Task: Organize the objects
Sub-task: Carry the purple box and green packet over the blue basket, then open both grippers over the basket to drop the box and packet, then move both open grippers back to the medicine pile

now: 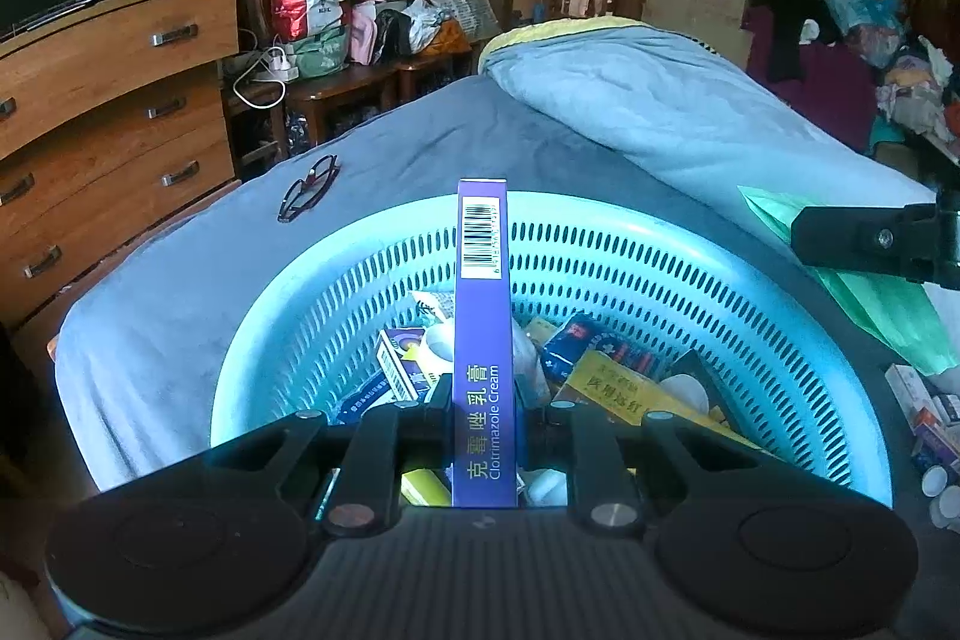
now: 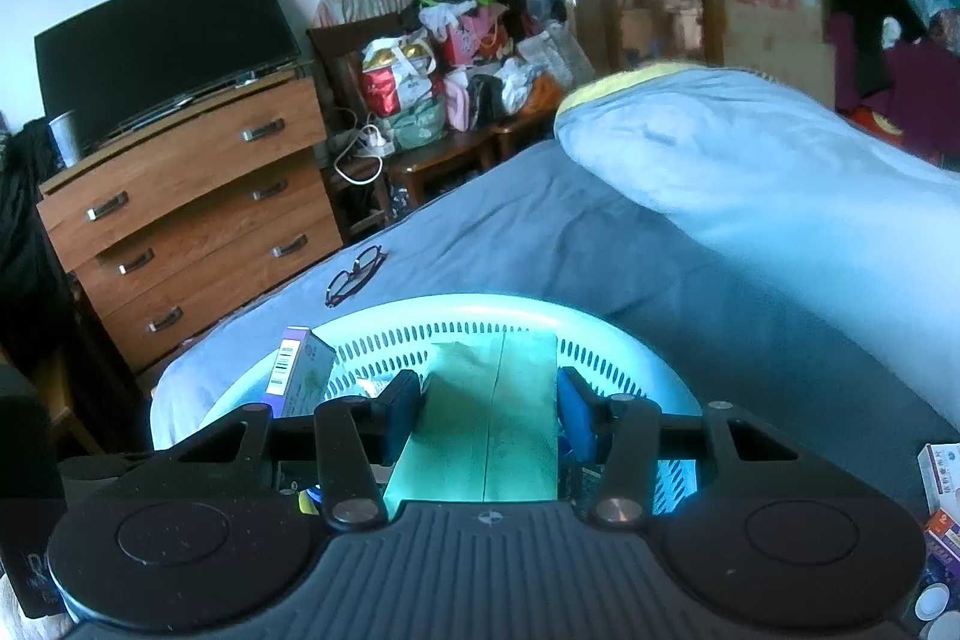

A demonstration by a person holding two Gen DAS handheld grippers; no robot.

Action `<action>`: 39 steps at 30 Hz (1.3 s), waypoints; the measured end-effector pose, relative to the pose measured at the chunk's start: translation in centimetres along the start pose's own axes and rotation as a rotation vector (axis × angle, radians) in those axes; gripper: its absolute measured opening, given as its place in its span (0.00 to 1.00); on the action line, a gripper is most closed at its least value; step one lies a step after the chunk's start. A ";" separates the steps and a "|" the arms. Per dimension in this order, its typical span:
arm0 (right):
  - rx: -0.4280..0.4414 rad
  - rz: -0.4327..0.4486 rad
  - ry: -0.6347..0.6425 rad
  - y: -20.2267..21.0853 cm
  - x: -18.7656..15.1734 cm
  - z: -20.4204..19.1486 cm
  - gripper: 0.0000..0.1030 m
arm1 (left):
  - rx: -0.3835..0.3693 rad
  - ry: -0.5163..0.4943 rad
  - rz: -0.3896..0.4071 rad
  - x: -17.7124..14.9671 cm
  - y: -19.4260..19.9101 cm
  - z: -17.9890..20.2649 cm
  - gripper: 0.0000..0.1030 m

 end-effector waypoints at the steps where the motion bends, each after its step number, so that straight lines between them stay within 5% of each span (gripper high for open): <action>1: 0.001 -0.002 -0.001 -0.1 -0.1 0.1 0.49 | 0.003 -0.001 -0.002 0.0 -0.1 0.0 0.18; 8: 0.006 -0.005 -0.005 -0.4 -0.3 0.0 0.51 | 0.014 -0.011 -0.016 -0.1 -1.0 0.6 0.20; 13: 0.017 0.011 -0.030 -0.1 -0.2 0.6 0.53 | 0.037 -0.013 0.005 0.3 -0.8 1.0 0.51; 19: 0.020 0.180 -0.080 4.5 -0.8 3.7 0.78 | 0.039 -0.059 0.119 1.7 2.6 3.1 0.57; 21: -0.047 0.309 -0.086 7.8 -2.4 6.5 1.00 | -0.007 -0.102 0.214 2.1 5.6 5.5 0.61; 24: -0.238 0.445 -0.103 11.8 -6.2 13.3 1.00 | -0.120 -0.233 0.376 1.0 11.1 11.1 0.75; 26: -0.397 0.464 -0.173 13.5 -9.2 19.7 1.00 | -0.214 -0.293 0.416 -0.4 13.0 14.5 0.75; 31: -0.795 0.412 -0.483 18.3 -18.5 38.1 1.00 | -0.353 -0.392 0.375 -3.9 12.9 21.4 0.75; 34: -0.941 0.400 -0.621 20.7 -22.6 45.9 1.00 | -0.372 -0.438 0.317 -5.1 10.8 24.5 0.74; 39: -0.982 0.391 -0.782 21.0 -26.6 53.6 1.00 | -0.386 -0.498 0.259 -6.0 7.2 29.0 0.73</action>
Point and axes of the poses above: each gripper's, at about its wrist camera, not at the fingertips, and y roughly against the way its jaws point, z to its right, x to its top, the point moved 4 cm from there along -y, roughly the way its jaws point, and after that the axes turned 4 degrees about -y, right-handed, at the moved point
